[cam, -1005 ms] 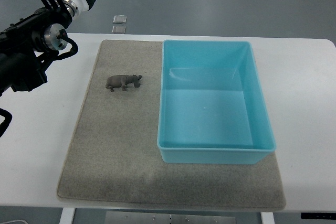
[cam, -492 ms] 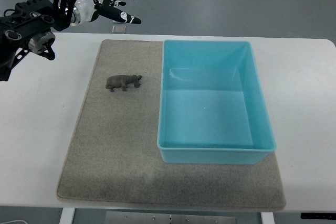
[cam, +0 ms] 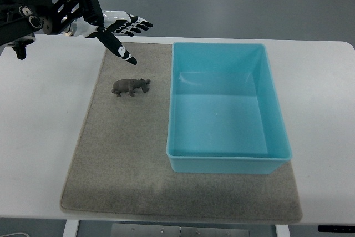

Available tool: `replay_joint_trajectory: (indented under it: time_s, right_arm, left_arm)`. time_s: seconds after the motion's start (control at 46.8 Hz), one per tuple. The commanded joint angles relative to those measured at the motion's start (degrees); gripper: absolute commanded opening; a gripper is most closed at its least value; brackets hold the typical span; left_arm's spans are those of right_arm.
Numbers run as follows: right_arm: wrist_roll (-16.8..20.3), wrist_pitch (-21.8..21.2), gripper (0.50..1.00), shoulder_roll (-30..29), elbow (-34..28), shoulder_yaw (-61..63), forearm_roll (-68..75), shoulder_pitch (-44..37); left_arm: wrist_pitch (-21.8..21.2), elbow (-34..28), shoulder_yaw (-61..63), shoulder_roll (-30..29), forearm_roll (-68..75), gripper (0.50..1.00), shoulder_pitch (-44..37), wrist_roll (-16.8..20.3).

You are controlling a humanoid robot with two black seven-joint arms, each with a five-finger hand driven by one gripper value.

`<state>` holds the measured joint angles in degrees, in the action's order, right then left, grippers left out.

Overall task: Place brown hippo in blue box with left hand
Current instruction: 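Swing the left hand over the brown hippo, fingers pointing down, then close the left hand's fingers around the brown hippo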

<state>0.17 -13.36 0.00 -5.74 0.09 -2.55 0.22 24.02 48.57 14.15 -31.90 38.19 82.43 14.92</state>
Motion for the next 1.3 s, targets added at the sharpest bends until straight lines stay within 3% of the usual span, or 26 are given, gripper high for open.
replay_joint_trajectory:
  time_s: [0.0, 0.278, 0.641, 0.962, 1.283]
  right_arm:
    - [0.01, 0.00, 0.936, 0.00, 0.02, -0.09, 0.00, 0.04]
    - [0.01, 0.00, 0.936, 0.00, 0.02, 0.00, 0.00, 0.04]
    - [0.01, 0.00, 0.936, 0.00, 0.02, 0.00, 0.00, 0.04]
    - [0.01, 0.00, 0.936, 0.00, -0.06, 0.00, 0.00, 0.04]
    - [0.01, 0.00, 0.936, 0.00, -0.06, 0.00, 0.00, -0.04]
  left_arm:
    - [1.56, 0.30, 0.00, -0.54, 5.22, 0.992, 0.63, 0.11]
    - [9.03, 3.20, 0.18, -1.94, 9.27, 0.992, 1.68, 0.03]
    - [5.87, 4.52, 2.90, -0.89, 16.56, 0.988, 0.72, -0.50]
    - [5.69, 4.25, 2.90, -0.18, 19.46, 0.988, 1.07, -2.17]
    - [5.43, 4.17, 2.11, 2.45, 19.73, 0.981, 0.72, -6.74]
